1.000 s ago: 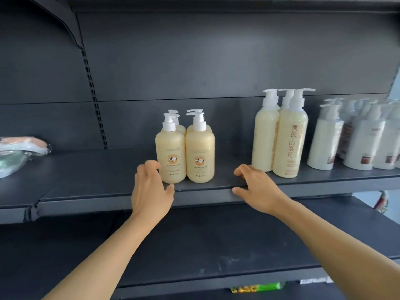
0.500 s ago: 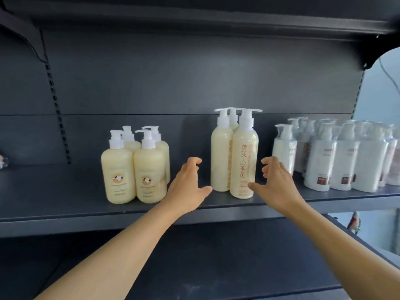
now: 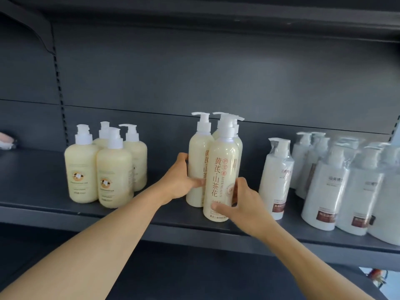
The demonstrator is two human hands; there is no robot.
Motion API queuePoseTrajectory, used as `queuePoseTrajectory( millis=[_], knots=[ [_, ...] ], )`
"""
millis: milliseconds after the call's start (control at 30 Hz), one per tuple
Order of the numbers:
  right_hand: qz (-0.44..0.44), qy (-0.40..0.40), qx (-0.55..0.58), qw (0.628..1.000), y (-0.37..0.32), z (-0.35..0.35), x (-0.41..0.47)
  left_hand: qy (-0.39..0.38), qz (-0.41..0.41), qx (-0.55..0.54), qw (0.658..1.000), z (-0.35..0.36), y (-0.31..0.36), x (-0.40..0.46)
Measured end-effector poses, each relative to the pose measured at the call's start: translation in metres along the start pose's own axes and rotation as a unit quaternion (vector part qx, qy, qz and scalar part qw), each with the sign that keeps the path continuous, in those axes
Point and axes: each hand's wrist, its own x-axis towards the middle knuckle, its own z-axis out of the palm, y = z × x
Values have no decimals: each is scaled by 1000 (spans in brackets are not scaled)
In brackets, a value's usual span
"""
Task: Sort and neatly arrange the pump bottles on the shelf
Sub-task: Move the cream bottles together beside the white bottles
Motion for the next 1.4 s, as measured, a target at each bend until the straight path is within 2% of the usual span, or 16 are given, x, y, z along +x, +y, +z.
queuePoseTrajectory(
  millis=[300,800,967,1133,1400],
  knots=[
    [-2,-14,17,1000,-6,0,-1,-22,-30,36,999,-35,-12,4],
    [32,49,23,998,-33,47,10,-80,-26,-56,995,-53,-32,26],
    [44,-4,27,999,-32,45,3,-89,-21,37,995,-45,-45,23],
    [36,-6,22,999,-34,46,1,-95,-32,15,995,-41,-46,22],
    [38,-11,8,999,-36,47,3,-106,-49,37,993,-44,-43,17]
  ],
)
